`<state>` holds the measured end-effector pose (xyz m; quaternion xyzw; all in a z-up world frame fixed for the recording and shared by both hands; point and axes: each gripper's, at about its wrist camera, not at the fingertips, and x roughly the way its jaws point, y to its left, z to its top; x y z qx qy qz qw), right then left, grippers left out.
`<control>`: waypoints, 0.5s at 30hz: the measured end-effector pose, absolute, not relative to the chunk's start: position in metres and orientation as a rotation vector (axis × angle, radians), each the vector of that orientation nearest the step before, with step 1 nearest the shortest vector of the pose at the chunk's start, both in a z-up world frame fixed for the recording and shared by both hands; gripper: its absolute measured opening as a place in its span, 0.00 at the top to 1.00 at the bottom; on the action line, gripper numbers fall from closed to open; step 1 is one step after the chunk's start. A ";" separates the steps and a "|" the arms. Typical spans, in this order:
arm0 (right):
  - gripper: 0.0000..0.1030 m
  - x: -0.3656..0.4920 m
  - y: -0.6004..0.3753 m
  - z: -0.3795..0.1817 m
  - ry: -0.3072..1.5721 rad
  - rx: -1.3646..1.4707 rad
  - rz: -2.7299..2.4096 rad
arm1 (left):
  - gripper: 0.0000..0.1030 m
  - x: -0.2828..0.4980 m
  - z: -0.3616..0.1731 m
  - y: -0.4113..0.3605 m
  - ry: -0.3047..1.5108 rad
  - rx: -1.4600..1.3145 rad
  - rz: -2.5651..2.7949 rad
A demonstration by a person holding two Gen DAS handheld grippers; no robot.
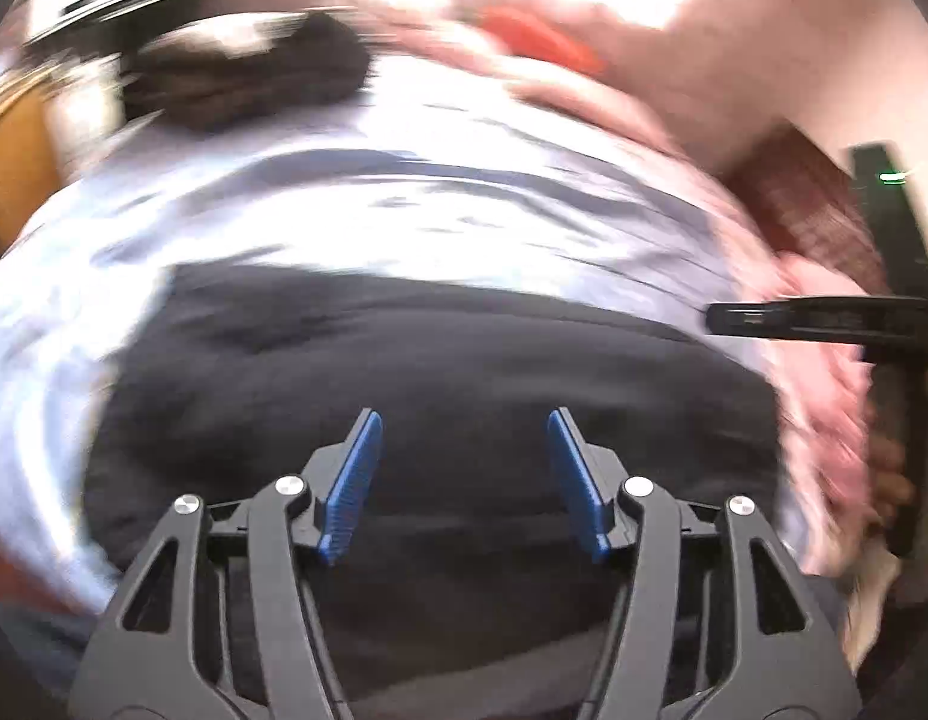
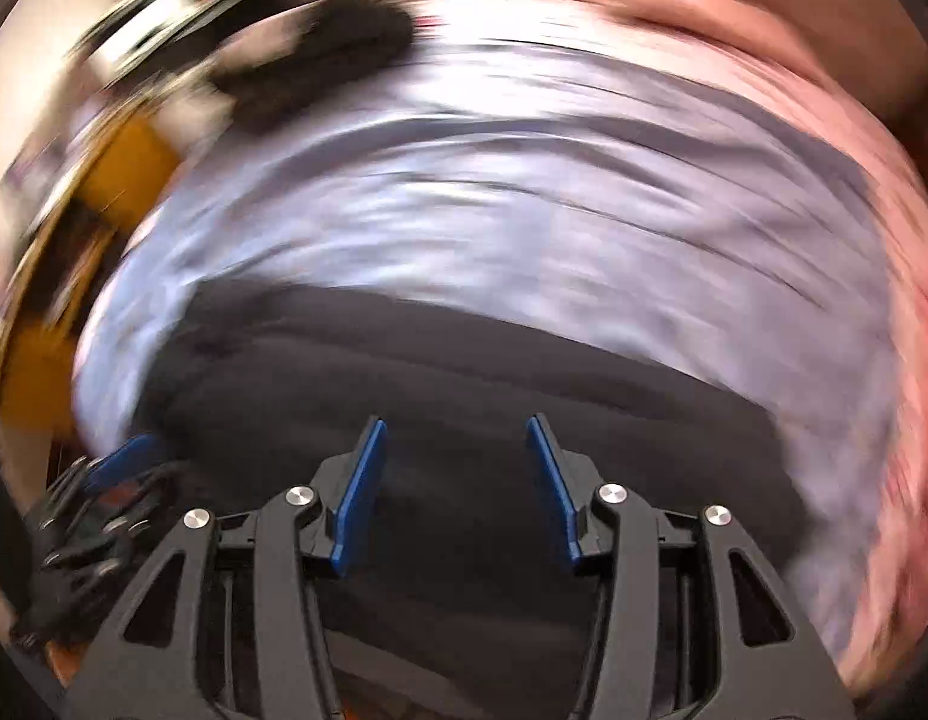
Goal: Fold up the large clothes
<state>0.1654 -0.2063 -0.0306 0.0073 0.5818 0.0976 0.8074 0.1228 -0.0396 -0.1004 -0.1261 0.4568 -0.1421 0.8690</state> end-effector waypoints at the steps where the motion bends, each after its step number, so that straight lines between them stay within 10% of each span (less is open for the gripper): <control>1: 0.52 0.161 -0.238 -0.033 1.261 0.070 0.150 | 0.44 0.126 -0.098 -0.073 0.950 -0.234 -0.374; 7: 0.52 0.146 -0.353 -0.086 1.358 0.340 0.045 | 0.48 0.128 -0.174 -0.215 1.157 -0.036 -0.567; 15: 0.49 0.197 -0.335 -0.160 1.421 0.306 -0.018 | 0.46 0.129 -0.221 -0.224 1.156 0.076 -0.505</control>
